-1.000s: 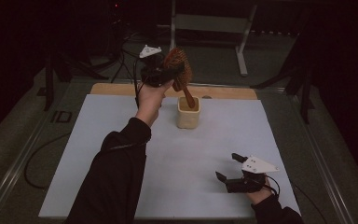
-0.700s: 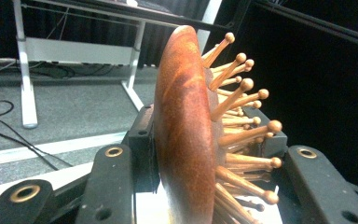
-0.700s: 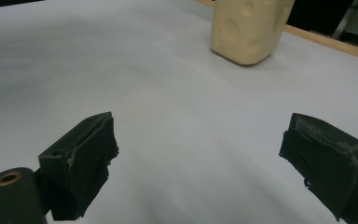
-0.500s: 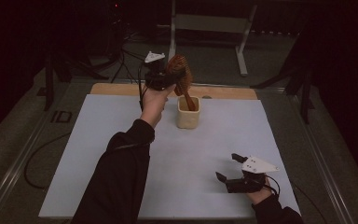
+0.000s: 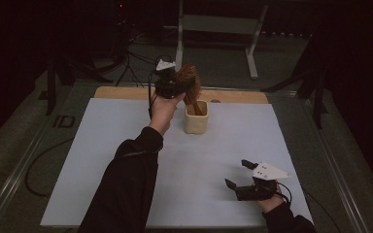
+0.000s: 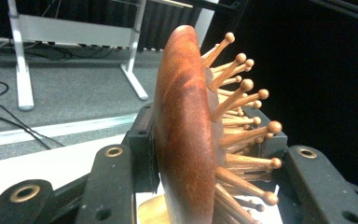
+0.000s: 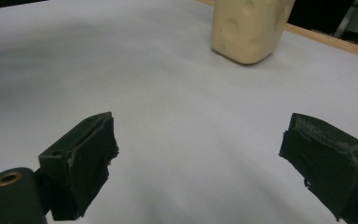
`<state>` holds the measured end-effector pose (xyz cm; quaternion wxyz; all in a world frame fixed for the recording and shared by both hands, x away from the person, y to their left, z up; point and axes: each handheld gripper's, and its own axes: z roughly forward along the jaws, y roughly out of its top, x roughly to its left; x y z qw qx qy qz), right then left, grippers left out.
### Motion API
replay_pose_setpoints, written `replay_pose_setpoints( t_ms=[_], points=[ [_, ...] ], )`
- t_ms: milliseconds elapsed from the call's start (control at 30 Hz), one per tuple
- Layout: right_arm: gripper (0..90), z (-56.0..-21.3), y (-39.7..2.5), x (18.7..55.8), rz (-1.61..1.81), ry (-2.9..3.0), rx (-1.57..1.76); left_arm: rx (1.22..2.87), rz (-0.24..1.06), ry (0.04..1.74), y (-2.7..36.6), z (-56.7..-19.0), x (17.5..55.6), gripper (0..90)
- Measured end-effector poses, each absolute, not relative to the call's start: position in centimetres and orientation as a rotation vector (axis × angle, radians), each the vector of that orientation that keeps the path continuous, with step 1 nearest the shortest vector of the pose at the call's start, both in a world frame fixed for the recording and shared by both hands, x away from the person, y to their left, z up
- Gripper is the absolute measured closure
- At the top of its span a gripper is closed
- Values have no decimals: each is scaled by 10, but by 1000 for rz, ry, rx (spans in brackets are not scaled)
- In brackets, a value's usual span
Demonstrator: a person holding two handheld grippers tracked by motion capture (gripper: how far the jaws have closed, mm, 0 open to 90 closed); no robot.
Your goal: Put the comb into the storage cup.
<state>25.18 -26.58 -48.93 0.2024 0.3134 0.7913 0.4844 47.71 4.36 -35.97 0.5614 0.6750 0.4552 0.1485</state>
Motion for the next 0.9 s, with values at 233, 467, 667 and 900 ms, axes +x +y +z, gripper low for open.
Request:
replay_pose_setpoints(
  t_ms=[233, 467, 667, 900],
  points=[
    [85, -489, -266, 252, 1355, 2210, 875, 1587, 323, 1093, 41, -368, 481, 554],
    [85, -489, -266, 252, 1349, 2212, 876, 1606, 312, 1098, 37, -377, 484, 554],
    [85, -490, -266, 252, 1350, 2217, 872, 1602, 302, 1121, 37, -383, 487, 552],
    [85, -490, -266, 252, 1354, 2218, 875, 1621, 282, 1132, 35, -393, 490, 549]
  ],
)
